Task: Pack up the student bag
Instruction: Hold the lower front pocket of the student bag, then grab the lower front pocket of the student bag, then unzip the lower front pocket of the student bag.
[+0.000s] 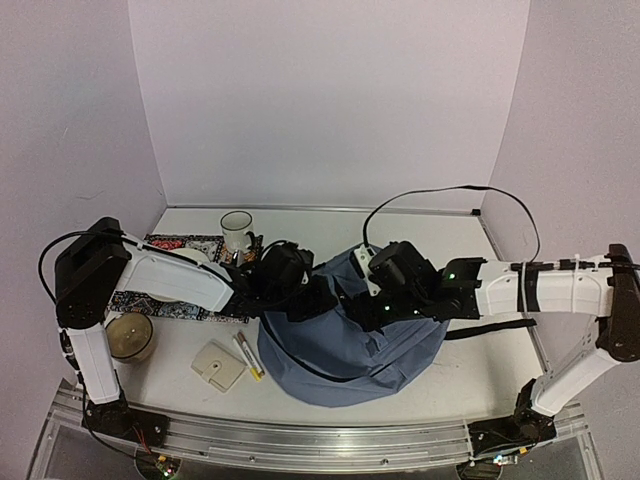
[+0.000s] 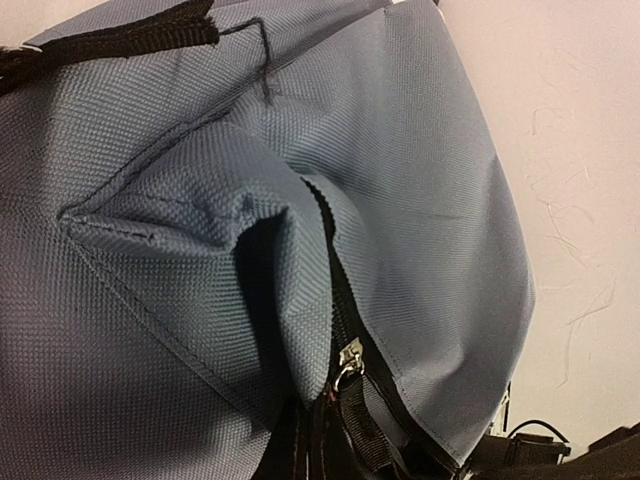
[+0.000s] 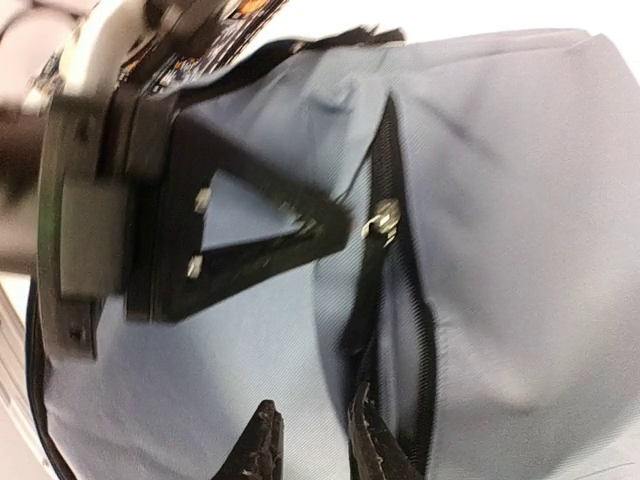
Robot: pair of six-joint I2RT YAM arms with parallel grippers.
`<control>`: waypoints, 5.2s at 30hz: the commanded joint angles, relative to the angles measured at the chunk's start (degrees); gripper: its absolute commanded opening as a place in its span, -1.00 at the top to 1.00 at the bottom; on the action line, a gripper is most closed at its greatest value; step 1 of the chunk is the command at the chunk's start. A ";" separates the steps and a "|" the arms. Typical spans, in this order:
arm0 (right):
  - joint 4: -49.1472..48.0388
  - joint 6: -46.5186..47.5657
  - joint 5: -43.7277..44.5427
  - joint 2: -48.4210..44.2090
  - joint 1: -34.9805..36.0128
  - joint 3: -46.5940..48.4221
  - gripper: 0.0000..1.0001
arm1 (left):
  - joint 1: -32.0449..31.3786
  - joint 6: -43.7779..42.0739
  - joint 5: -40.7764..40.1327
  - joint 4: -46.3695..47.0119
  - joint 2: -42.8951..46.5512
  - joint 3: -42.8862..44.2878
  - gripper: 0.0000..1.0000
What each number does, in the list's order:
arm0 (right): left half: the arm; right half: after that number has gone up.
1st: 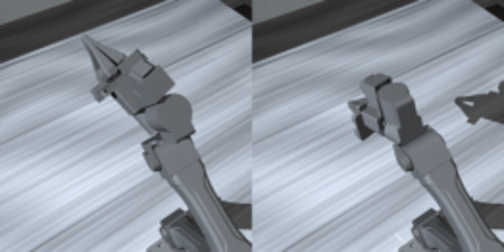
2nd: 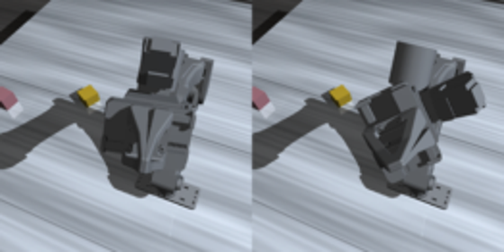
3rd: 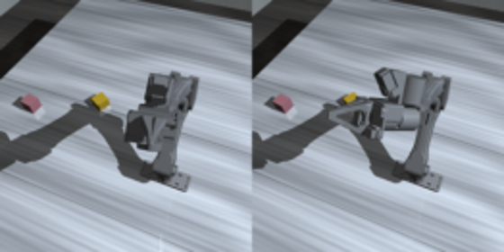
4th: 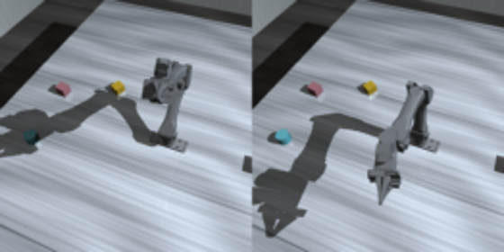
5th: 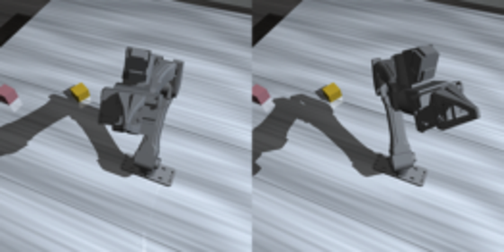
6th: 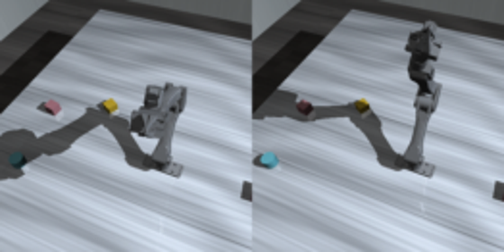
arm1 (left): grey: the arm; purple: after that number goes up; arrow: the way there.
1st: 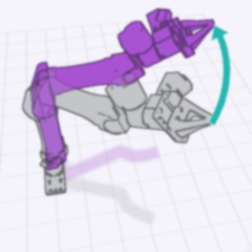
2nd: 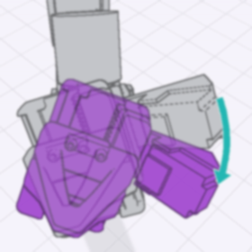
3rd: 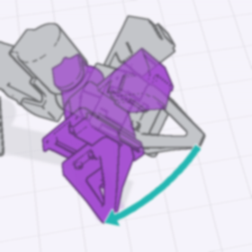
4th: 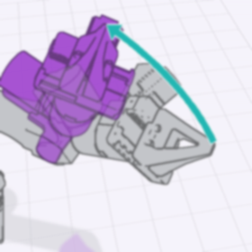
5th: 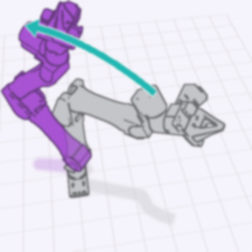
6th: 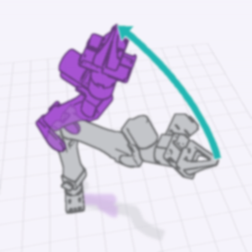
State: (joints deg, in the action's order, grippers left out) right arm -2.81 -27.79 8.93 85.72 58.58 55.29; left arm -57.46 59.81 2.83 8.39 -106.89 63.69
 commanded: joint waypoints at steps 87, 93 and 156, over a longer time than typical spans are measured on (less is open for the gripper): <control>6.68 10.60 -7.30 14.18 -7.95 17.55 0.41 | -2.65 -8.29 -1.12 4.90 8.53 -6.30 1.00; 6.06 12.53 -10.87 13.86 -7.95 15.62 0.33 | -2.65 -8.38 -0.82 4.92 8.15 -5.96 1.00; 7.80 15.21 -8.03 8.80 -13.64 17.81 0.15 | -3.89 -6.45 -4.28 3.94 6.94 -7.73 1.00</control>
State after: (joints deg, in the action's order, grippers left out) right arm 5.42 -13.22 -0.22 100.99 44.65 79.10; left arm -61.24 52.57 -3.68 13.38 -100.47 56.04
